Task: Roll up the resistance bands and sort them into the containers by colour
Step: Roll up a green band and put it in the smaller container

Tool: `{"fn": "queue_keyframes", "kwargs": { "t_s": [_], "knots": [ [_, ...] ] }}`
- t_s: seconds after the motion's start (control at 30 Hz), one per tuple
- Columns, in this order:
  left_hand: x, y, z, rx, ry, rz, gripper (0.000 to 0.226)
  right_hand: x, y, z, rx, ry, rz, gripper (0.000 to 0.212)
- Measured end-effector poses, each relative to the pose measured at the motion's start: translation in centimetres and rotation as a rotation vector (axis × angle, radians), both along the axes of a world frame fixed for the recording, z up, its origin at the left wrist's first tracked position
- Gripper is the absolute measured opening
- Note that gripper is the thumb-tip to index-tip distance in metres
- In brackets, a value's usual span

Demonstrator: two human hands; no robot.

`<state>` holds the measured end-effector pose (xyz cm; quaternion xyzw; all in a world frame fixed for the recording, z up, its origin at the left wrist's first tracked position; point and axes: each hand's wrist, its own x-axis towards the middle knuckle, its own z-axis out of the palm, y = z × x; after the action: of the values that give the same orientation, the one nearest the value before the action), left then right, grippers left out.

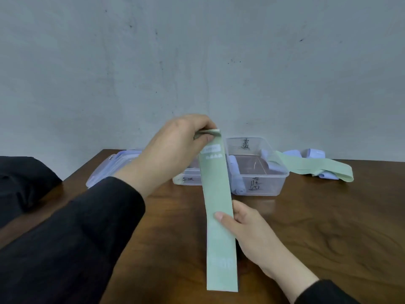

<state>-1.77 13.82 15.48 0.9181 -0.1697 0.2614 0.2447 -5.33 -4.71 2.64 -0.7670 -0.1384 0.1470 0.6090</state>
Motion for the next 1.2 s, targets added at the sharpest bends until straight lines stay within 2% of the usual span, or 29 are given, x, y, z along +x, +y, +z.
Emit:
{"fn": "queue_keyframes", "kwargs": {
  "t_s": [0.1,0.17,0.2,0.27,0.33,0.4,0.47,0.53,0.6,0.77,0.97,1.03,1.1,1.13,1.2],
  "knots": [
    [2.0,-0.2,0.2,0.071,-0.009,-0.005,0.015,-0.4,0.1,-0.3,0.107,0.108,0.041,0.019],
    [3.4,-0.8,-0.5,0.089,0.013,-0.012,0.018,-0.4,0.0,-0.6,0.105,0.122,0.014,0.018],
    [4.1,-1.1,-1.0,0.092,0.034,-0.019,0.019,-0.2,-0.1,-0.9,0.033,0.081,-0.016,0.019],
    [5.4,-1.6,-2.2,0.118,0.090,-0.031,0.023,0.8,-0.5,-1.7,-0.305,-0.140,-0.094,0.021],
    [6.3,-2.2,-3.6,0.186,0.121,-0.004,0.037,1.6,-0.9,-2.2,-0.591,-0.360,-0.177,0.025],
    [6.2,-2.4,-5.4,0.144,0.075,0.048,0.040,2.2,-1.3,-2.5,-0.738,-0.457,-0.224,0.040],
    [4.6,-2.4,-7.6,0.006,0.032,0.062,0.025,2.4,-1.9,-2.5,-0.812,-0.466,-0.233,0.056],
    [1.9,-1.9,-10.3,0.001,0.096,0.037,0.014,2.4,-2.4,-2.3,-0.822,-0.452,-0.182,0.058],
    [-0.7,-1.2,-12.9,0.067,0.214,0.006,0.012,2.3,-2.6,-2.2,-0.791,-0.436,-0.121,0.057],
    [-2.6,0.2,-15.8,0.225,0.377,-0.090,0.038,2.6,-2.0,-3.2,-0.828,-0.434,-0.016,0.056],
    [-2.4,0.9,-15.7,0.256,0.413,-0.168,0.039,2.8,-2.1,-3.4,-0.801,-0.476,-0.077,0.054],
    [-2.7,1.0,-15.6,0.255,0.411,-0.176,0.039,2.3,-2.3,-2.5,-0.710,-0.575,-0.130,0.042],
    [-3.2,0.7,-15.3,0.227,0.367,-0.188,0.032,1.3,-2.5,-1.5,-0.603,-0.633,-0.098,0.017],
    [-3.5,0.6,-15.0,0.213,0.342,-0.204,0.025,0.6,-2.7,-1.1,-0.562,-0.611,-0.025,0.010],
    [-4.1,0.5,-14.6,0.183,0.318,-0.266,0.014,-0.9,-3.0,-0.9,-0.533,-0.535,0.206,0.013]
  ]
}}
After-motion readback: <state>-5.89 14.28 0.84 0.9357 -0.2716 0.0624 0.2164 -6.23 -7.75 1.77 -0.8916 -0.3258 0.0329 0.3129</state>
